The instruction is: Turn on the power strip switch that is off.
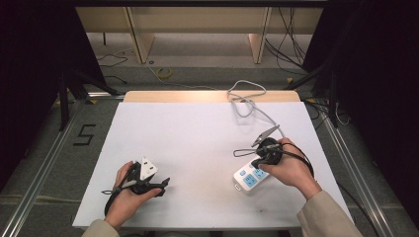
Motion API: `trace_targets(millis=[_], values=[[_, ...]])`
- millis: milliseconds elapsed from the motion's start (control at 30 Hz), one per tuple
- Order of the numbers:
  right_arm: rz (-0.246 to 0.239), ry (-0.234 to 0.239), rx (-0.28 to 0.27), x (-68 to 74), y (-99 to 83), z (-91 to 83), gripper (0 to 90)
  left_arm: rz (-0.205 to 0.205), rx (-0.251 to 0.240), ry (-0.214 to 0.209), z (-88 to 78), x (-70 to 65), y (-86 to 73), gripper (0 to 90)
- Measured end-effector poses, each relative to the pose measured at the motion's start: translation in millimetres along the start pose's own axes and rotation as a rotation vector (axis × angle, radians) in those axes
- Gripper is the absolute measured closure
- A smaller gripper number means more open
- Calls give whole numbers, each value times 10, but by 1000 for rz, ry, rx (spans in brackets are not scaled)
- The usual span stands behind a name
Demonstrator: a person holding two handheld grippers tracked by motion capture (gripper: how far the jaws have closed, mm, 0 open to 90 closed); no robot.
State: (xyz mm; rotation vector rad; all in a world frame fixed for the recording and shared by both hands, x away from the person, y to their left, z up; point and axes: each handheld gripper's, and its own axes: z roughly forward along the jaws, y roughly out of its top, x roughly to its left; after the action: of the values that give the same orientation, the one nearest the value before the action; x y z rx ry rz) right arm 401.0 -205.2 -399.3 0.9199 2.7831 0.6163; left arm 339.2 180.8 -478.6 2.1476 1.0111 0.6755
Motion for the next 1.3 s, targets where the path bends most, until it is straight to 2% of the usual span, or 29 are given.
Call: trace_targets(millis=[1300], values=[[-20,20,31,85,124,111,900,1,-2,1,-6,0,7,206]])
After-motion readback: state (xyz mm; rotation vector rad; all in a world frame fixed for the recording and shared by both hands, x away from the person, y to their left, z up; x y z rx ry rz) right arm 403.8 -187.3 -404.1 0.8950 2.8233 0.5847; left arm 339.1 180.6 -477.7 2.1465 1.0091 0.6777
